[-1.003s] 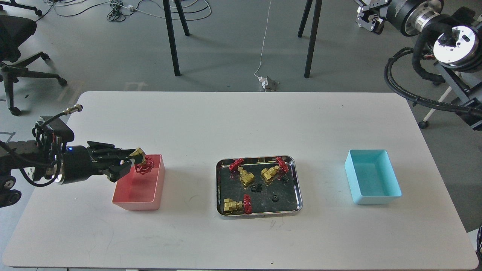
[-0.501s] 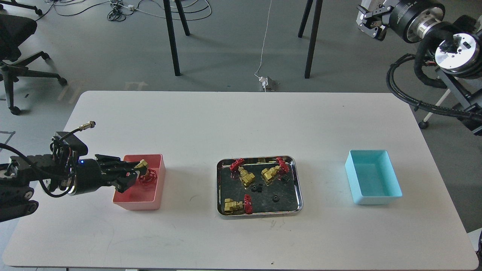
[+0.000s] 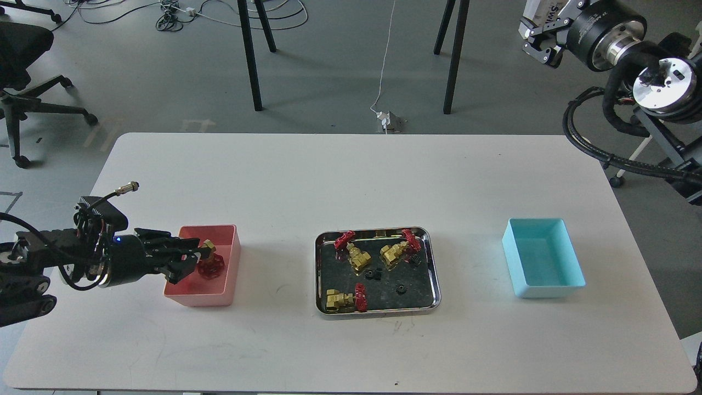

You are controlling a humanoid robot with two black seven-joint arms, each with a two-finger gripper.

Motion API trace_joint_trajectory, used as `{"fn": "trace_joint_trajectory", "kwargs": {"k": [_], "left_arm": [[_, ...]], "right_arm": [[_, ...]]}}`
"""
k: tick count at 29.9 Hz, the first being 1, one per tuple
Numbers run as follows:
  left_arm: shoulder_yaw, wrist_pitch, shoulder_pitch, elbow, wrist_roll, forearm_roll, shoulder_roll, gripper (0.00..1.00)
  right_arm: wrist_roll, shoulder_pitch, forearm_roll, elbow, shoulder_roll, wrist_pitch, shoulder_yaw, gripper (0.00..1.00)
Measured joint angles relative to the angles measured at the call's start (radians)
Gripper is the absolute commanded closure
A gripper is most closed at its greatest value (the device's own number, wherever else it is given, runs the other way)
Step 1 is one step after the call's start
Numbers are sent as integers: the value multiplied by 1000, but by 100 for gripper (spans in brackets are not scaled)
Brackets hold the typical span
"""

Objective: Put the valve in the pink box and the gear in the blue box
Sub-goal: 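Lower the valve into the pink box and open the left gripper, then raise the left arm away and bring the right gripper toward the tray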

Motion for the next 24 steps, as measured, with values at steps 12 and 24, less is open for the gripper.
{"fn": "trace_joint_trajectory", "kwargs": {"k": [12,24], "left_arm": [[-163,-18,-6,-34,0,-25,26,30],[-823,-389,8,-291,0,-682,1,21]], "right_arm": [[-3,-29,-4,55,-27,4,7,0],[6,-11,-667,230,-204,367,-313,0]]}}
